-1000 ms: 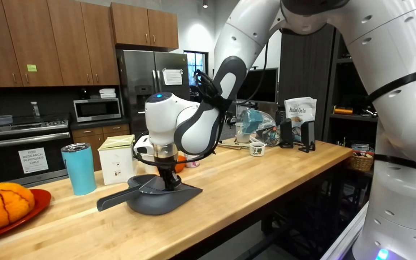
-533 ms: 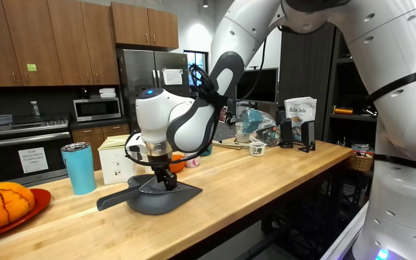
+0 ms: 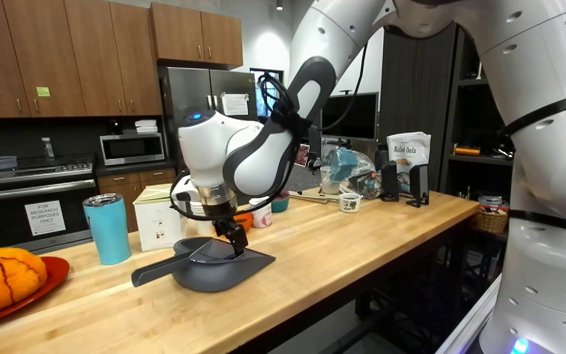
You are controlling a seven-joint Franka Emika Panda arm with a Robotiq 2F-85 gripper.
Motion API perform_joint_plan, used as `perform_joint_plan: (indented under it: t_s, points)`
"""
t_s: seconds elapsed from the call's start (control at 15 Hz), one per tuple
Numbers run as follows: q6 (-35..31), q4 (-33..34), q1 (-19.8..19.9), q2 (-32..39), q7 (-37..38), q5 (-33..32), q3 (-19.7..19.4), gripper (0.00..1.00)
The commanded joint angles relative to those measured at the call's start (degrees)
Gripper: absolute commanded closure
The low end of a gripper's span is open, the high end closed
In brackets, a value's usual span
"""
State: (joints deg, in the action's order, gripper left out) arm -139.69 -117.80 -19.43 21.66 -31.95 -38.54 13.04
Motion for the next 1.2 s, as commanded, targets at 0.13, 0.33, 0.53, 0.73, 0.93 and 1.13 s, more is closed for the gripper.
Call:
perform_joint_plan:
  t_s: [0.13, 0.33, 0.53, 0.73, 0.93, 1.13]
  points:
    - [4.47, -1.85, 0.04, -4.97, 1.20, -1.84, 1.09, 0.00]
    - [6.75, -1.83, 0.03, -5.94, 0.33, -1.97, 2.09, 0.00]
    - [12.19, -1.67, 0.60, -5.96, -6.63, 1.77, 4.58, 0.00]
    - [15.86, -1.80, -0.55, -5.66, -7.18, 0.66, 5.67, 0.00]
    - [16.98, -2.15, -2.28, -4.99, -4.53, 0.47, 7.32, 0.00]
    - [16.40, -1.37, -2.09, -3.93, -5.02, 0.52, 7.40, 0.00]
